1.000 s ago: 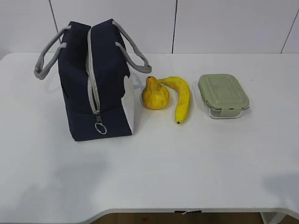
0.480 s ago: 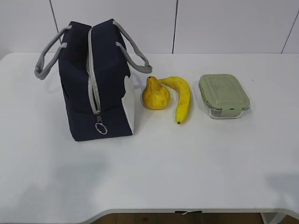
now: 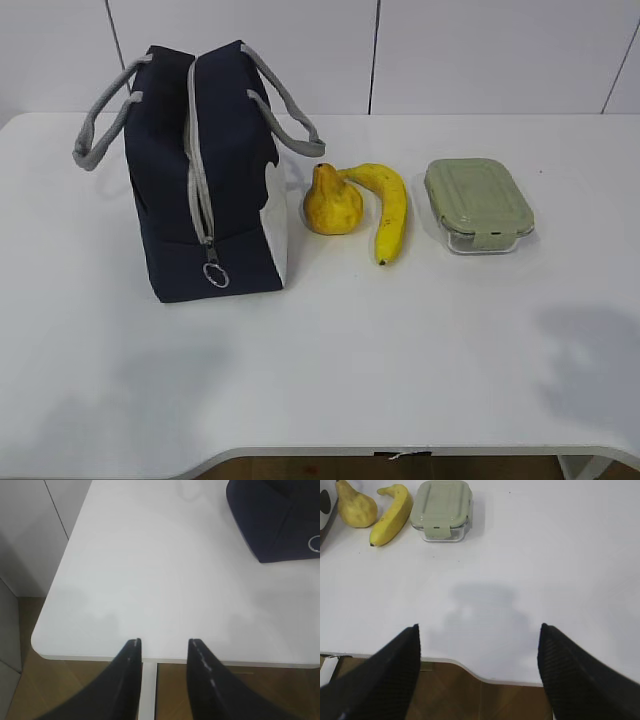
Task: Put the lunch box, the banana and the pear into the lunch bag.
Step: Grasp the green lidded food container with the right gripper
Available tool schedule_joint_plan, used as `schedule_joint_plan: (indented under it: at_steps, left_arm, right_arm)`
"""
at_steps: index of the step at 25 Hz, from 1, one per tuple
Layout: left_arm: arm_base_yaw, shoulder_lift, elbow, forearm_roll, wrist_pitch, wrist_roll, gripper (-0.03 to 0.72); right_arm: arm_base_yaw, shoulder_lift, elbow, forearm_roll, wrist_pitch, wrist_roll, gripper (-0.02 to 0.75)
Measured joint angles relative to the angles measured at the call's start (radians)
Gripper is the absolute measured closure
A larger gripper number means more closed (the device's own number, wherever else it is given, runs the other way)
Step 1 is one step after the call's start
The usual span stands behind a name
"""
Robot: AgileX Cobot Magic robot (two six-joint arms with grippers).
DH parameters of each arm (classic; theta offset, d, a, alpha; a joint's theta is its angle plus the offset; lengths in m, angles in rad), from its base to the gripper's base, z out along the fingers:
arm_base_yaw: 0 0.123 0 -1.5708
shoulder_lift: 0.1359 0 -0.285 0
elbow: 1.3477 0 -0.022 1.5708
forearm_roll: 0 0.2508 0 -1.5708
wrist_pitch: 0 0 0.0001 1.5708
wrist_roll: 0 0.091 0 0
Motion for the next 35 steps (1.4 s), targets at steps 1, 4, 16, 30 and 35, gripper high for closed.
schedule_joint_plan:
  at_steps: [1,4,16,30,35]
  left_arm:
    - [0.000,0.000,0.000,0.000,0.000,0.000,0.452]
    - [0.000,0.000,0.000,0.000,0.000,0.000,0.452]
    - [0.000,0.000,0.000,0.000,0.000,0.000,0.452]
    - [0.000,0.000,0.000,0.000,0.000,0.000,0.452]
    - [0.000,0.000,0.000,0.000,0.000,0.000,0.452]
  right_arm:
    - [0.000,0.036,-0.013,0.000,-0.021,0.000,0.161]
    - [0.000,0.164,-0.070,-0.002,-0.092,0.000,0.161]
    - [0.000,0.789,-0.368,0.017,-0.358,0.040,0.161]
    - [0.000,1.329,-0.805,0.113,-0.266,0.043,0.161]
    - [0.000,1.472,-0.962,0.155,-0.135,0.023,0.161]
